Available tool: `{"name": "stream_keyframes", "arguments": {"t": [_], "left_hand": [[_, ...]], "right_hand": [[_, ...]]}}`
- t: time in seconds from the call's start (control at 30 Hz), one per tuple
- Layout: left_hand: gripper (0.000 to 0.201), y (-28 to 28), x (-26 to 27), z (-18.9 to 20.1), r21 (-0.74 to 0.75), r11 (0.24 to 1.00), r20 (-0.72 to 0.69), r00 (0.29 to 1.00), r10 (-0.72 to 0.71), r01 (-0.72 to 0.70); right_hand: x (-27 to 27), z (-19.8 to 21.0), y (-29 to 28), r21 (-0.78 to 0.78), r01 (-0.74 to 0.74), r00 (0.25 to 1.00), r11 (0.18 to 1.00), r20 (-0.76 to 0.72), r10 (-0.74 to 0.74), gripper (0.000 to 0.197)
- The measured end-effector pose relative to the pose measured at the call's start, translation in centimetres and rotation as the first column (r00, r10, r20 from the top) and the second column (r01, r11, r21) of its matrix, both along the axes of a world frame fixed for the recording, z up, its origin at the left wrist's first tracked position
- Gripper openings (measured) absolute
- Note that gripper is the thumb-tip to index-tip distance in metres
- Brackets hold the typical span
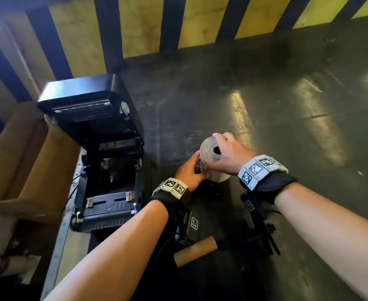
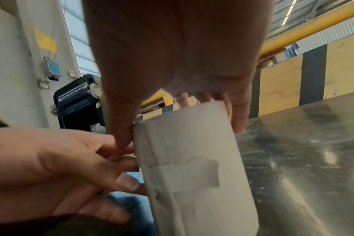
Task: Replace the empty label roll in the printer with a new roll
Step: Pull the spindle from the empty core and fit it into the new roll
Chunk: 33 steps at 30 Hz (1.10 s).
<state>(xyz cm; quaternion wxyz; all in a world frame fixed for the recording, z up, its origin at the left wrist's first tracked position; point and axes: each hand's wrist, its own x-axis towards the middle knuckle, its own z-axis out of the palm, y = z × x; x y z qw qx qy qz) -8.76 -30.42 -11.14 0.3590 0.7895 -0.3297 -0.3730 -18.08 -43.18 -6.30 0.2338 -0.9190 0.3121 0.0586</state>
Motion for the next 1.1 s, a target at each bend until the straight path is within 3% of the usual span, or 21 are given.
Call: {"name": "stream_keyframes", "arguments": {"t": [0.1,0.23,0.33,0.43,0.53,0.63,0.8,0.87,0.93,0.97,1.03,1.1], "left_hand": [[0.07,0.7,-0.1,0.5,-0.006,0.999,-0.023,0.999,-0.04,0.04],[0.075,2.1,0.1,2.5,-0.071,0.997,-0.107,0.994,-0.001,-0.006],[0.077,3.7,-0.2,4.5,-0.164,0.981,-0.199,0.977,0.072,-0.106],[0.086,5.3,-1.8,7.2,-0.234,0.943,-0.383,0.914,0.136,-0.238],[0.079,6.6,-3.6,9.4,-0.312,0.908,-0.474,0.874,0.107,-0.28],[0.068,8.2,-5.0,11.0,-0.387,0.869,-0.455,0.884,0.111,-0.308],[0.053,11.3,-6.5,12.9,-0.422,0.826,-0.438,0.882,0.175,-0.374],[0.054,12.3,-6.6,13.7,-0.406,0.82,-0.449,0.87,0.204,-0.402],[0.058,13.4,-6.5,14.2,-0.38,0.817,-0.459,0.855,0.241,-0.434],[0.058,13.9,-6.4,14.5,-0.362,0.817,-0.463,0.847,0.261,-0.45],[0.054,14.9,-6.3,14.6,-0.328,0.818,-0.466,0.834,0.296,-0.473],[0.051,15.9,-6.3,14.6,-0.308,0.814,-0.466,0.824,0.321,-0.492]], "right_hand": [[-0.5,0.6,0.6,0.02,0.049,0.998,0.999,0.045,-0.05,0.092],[-2.0,2.2,0.6,0.288,0.244,0.942,0.926,0.157,-0.297,0.083],[-3.6,3.5,1.3,0.604,0.329,0.84,0.726,0.164,-0.517,0.073],[-5.6,5.2,3.1,0.86,0.227,0.775,0.457,0.125,-0.62,0.051],[-7.2,6.7,5.0,0.928,0.139,0.786,0.345,0.108,-0.608,0.052],[-8.3,8.4,6.8,0.95,0.072,0.803,0.303,0.125,-0.582,0.044],[-9.9,10.8,9.8,0.927,0.028,0.854,0.373,0.172,-0.491,0.043],[-10.1,11.3,10.7,0.838,0.024,0.847,0.545,0.272,-0.457,0.05],[-10.3,11.2,11.3,0.561,0.009,0.793,0.828,0.5,-0.348,0.057],[-10.5,11.1,11.6,0.364,-0.014,0.747,0.931,0.623,-0.232,0.056],[-11.0,11.1,12.8,-0.001,-0.102,0.646,0.995,0.76,0.067,0.049],[-11.4,10.9,14.2,-0.175,-0.205,0.622,0.963,0.736,0.266,0.044]]}}
